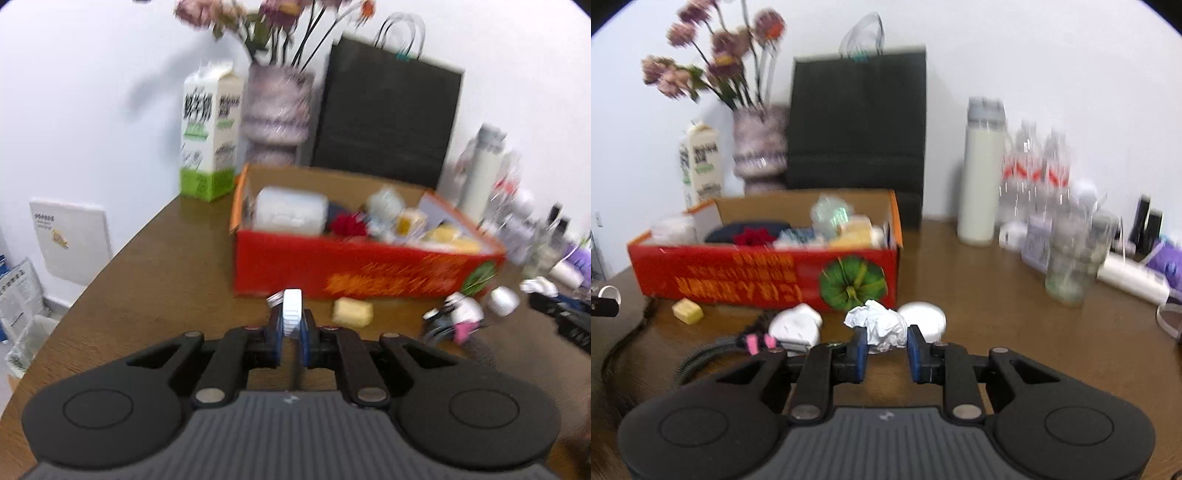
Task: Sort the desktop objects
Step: 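Carry both items over the box and open both tools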
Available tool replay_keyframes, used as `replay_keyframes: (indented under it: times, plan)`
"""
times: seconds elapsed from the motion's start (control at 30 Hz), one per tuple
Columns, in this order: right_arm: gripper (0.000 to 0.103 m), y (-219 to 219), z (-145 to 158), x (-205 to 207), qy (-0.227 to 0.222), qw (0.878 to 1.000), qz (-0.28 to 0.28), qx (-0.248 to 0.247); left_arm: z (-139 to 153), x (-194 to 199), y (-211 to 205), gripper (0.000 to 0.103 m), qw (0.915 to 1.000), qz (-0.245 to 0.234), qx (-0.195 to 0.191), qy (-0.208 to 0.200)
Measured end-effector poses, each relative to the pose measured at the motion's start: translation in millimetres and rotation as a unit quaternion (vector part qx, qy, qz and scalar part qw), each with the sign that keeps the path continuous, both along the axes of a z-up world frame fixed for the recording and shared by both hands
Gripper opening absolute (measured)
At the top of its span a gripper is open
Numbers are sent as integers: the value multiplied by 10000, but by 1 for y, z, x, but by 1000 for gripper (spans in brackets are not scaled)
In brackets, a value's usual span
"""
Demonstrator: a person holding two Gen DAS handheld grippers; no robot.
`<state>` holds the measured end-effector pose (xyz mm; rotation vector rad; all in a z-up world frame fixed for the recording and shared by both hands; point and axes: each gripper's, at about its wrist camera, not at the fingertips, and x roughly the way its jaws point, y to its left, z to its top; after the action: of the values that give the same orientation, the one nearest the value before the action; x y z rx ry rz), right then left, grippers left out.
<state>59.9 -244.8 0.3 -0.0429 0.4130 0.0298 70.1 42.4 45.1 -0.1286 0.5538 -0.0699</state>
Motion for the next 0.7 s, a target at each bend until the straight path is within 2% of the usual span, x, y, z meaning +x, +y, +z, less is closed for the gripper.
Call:
replay_keyframes:
  times: [0.13, 0.2, 0.3, 0.4, 0.43, 0.5, 0.6, 0.63, 0.7]
  plan:
    - [20, 6, 19, -16, -558, 9977, 321, 205, 37, 2, -13, 10, 9993, -253, -173, -222]
    - [20, 13, 37, -17, -711, 9963, 445, 182, 62, 15, -21, 10, 9986, -355, -97, -386]
    - [20, 23, 69, -8, -966, 9931, 644, 151, 92, 49, -39, 11, 9976, -372, 93, -575]
    - [20, 28, 94, 17, -1322, 9889, 651, 192, 96, 106, -52, 11, 9988, -303, 86, -361]
    - [20, 28, 99, 35, -1269, 9897, 622, 231, 90, 125, -54, 11, 9995, -143, 149, -225]
    - [20, 27, 104, 72, -877, 9933, 670, 336, 76, 154, -52, 11, 9994, 249, 246, -26]
    - [20, 18, 105, 110, -684, 9958, 285, 546, 61, 183, -40, 10, 9995, 226, 8, 241]
    - [20, 13, 106, 118, -628, 9949, 251, 753, 58, 187, -35, 10, 9995, 210, -15, 233]
    - [21, 8, 104, 140, -238, 9936, 323, 1054, 53, 195, -27, 10, 9992, 252, 88, 281]
